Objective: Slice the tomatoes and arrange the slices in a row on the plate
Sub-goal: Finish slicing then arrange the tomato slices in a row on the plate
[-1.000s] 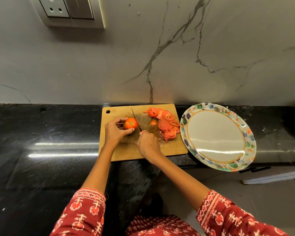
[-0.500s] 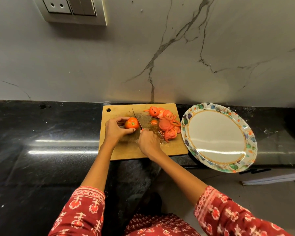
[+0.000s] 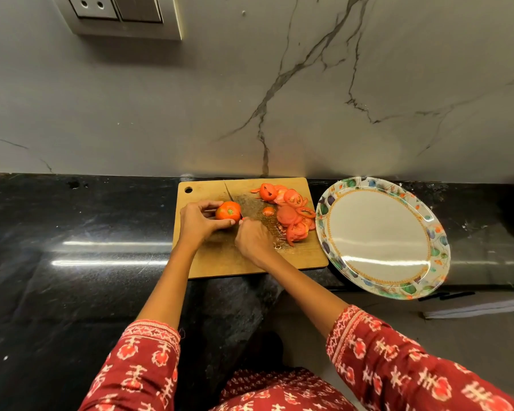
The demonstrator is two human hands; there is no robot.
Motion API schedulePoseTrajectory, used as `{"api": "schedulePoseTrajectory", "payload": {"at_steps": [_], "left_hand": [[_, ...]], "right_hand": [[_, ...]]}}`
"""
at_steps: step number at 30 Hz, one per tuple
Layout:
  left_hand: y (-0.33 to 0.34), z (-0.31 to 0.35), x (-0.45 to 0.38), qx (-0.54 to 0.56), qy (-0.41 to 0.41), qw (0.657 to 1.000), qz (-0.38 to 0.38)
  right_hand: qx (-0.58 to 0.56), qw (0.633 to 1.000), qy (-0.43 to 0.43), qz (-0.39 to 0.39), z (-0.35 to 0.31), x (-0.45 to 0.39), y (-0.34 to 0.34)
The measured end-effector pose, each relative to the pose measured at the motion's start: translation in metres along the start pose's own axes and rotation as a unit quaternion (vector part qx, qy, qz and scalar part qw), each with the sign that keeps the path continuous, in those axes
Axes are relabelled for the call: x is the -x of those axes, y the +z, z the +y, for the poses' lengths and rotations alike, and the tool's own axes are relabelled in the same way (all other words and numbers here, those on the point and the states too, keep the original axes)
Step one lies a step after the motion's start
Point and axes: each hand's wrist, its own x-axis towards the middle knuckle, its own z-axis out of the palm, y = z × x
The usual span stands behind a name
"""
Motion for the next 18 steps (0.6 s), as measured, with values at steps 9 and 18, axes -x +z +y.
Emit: {"api": "schedulePoseTrajectory", "payload": {"at_steps": [9,18], "left_hand": [[-0.001,0.004,0.001,0.005,-0.004,1.000,-0.016],[-0.001,0.003,0.002,0.013,0.011,0.999,-0.031]], "right_hand": [[0.002,1.000,0.009,-0.012,0.007,0.000,0.005],[0.022,0.999,0.019,-0.032,0.013,0.004,0.008]]}}
